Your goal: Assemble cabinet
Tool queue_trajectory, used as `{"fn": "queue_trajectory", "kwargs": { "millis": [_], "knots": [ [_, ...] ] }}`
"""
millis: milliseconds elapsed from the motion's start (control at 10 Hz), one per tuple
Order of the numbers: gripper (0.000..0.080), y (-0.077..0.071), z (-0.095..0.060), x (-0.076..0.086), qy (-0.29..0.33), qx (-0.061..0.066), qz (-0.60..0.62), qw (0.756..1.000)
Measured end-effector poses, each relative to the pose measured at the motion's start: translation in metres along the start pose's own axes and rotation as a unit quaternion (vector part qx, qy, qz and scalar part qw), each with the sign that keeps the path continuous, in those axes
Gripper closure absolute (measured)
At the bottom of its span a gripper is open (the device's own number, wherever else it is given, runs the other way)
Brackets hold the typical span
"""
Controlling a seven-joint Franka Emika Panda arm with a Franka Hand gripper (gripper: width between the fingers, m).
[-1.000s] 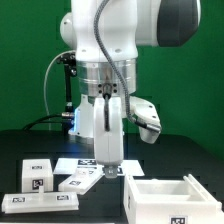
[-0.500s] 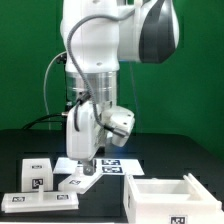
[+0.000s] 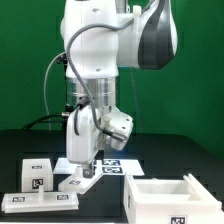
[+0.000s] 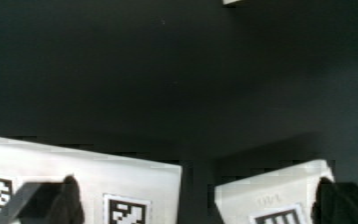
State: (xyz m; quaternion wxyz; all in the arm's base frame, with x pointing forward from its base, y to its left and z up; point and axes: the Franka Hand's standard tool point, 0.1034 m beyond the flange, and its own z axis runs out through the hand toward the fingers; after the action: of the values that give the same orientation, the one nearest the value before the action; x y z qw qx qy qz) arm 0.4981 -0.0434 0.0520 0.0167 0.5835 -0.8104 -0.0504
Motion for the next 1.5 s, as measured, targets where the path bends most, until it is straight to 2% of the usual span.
{"fn": "queue_trajectory", "kwargs": {
  "millis": [200,300,700,800,1000,1300,1500],
  "knots": [
    [0.0151,0.02,0.011,0.019,0.003,0.004,0.036,0.999],
    [0.0151,0.03,0.018,0.022,0.006,0.004,0.053,0.999],
    [0.0151,0.027,0.018,0.019,0.003,0.005,0.038,0.999],
    [0.0151,0.031,0.022,0.028,0.003,0.021,0.06,0.998],
    [0.0151,0.048,0.037,0.039,0.011,0.008,0.065,0.998],
    [0.0181,0.049,0.04,0.038,0.014,0.006,0.057,0.998],
    [0.0468,0.049,0.041,0.039,0.014,0.005,0.055,0.998]
  ]
}}
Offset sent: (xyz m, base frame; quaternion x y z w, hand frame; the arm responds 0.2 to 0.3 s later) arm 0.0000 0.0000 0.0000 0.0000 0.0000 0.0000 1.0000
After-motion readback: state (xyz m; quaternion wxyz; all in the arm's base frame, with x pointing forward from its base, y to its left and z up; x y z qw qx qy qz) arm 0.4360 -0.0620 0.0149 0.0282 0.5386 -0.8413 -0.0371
